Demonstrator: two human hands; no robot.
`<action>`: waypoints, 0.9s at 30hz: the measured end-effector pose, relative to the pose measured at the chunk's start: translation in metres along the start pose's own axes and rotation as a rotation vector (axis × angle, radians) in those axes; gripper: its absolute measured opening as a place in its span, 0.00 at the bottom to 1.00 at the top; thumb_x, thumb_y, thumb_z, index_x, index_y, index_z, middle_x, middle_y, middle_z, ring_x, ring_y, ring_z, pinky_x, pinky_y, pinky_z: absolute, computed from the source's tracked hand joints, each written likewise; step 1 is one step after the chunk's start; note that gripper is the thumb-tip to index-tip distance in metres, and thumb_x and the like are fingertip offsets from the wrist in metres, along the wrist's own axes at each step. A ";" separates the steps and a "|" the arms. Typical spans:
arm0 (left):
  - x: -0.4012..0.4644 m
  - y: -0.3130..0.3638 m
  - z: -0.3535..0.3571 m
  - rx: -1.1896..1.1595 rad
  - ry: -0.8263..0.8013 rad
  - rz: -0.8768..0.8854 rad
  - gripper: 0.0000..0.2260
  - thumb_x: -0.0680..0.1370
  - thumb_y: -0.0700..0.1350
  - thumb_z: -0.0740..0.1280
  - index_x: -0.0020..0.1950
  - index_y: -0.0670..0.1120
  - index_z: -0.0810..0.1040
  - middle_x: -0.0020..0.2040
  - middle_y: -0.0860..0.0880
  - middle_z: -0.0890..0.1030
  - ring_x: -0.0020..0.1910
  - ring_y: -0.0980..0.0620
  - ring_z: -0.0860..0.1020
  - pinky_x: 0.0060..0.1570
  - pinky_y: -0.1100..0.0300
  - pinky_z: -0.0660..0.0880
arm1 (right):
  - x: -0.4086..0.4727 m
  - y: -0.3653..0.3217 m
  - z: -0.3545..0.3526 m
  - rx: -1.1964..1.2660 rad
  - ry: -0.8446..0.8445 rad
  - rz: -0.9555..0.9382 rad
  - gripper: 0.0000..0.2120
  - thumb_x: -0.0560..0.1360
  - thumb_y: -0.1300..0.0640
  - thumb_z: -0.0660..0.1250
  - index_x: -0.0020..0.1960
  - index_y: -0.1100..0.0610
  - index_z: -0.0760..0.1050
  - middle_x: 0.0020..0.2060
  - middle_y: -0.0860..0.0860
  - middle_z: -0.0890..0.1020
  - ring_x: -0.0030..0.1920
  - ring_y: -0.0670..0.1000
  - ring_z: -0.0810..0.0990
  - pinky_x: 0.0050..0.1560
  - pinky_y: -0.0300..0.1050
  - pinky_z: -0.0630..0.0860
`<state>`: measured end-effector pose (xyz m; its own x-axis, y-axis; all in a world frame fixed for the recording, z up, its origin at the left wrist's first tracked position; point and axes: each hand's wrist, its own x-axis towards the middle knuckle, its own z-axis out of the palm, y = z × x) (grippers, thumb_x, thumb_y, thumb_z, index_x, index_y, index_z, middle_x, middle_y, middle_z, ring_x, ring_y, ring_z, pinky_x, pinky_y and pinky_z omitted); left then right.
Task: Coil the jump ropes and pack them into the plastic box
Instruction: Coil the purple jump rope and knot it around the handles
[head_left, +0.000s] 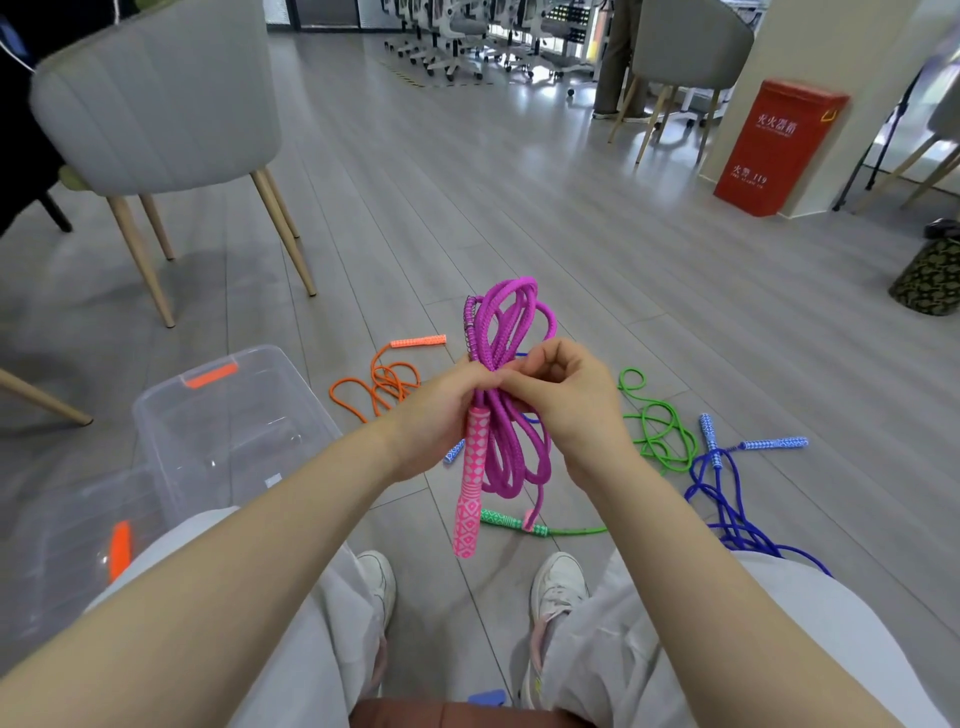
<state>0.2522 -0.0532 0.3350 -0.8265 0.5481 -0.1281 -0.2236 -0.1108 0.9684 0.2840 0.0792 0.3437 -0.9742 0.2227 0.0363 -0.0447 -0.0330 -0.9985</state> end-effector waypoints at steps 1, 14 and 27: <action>0.001 -0.001 -0.001 0.001 0.019 -0.010 0.16 0.80 0.41 0.59 0.66 0.42 0.74 0.60 0.44 0.80 0.56 0.51 0.80 0.59 0.56 0.76 | 0.000 0.001 0.000 -0.053 0.000 -0.026 0.14 0.69 0.71 0.72 0.36 0.56 0.73 0.36 0.56 0.83 0.39 0.53 0.83 0.43 0.48 0.82; 0.006 0.006 -0.013 0.104 0.286 0.085 0.08 0.82 0.47 0.59 0.49 0.50 0.77 0.35 0.52 0.80 0.37 0.52 0.79 0.41 0.57 0.76 | 0.003 -0.012 -0.016 -0.026 -0.199 0.031 0.10 0.73 0.72 0.67 0.51 0.63 0.73 0.48 0.55 0.81 0.42 0.53 0.80 0.44 0.42 0.80; 0.003 0.033 -0.041 -0.203 0.473 0.199 0.09 0.83 0.45 0.57 0.46 0.45 0.72 0.33 0.47 0.73 0.31 0.50 0.75 0.38 0.53 0.76 | 0.009 -0.020 -0.062 -0.411 -0.512 0.180 0.10 0.80 0.59 0.63 0.51 0.58 0.83 0.34 0.53 0.75 0.36 0.48 0.74 0.42 0.38 0.75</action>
<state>0.2215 -0.0892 0.3577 -0.9945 0.0732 -0.0745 -0.0958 -0.3574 0.9290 0.2895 0.1421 0.3619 -0.9449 -0.2445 -0.2178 0.1170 0.3694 -0.9219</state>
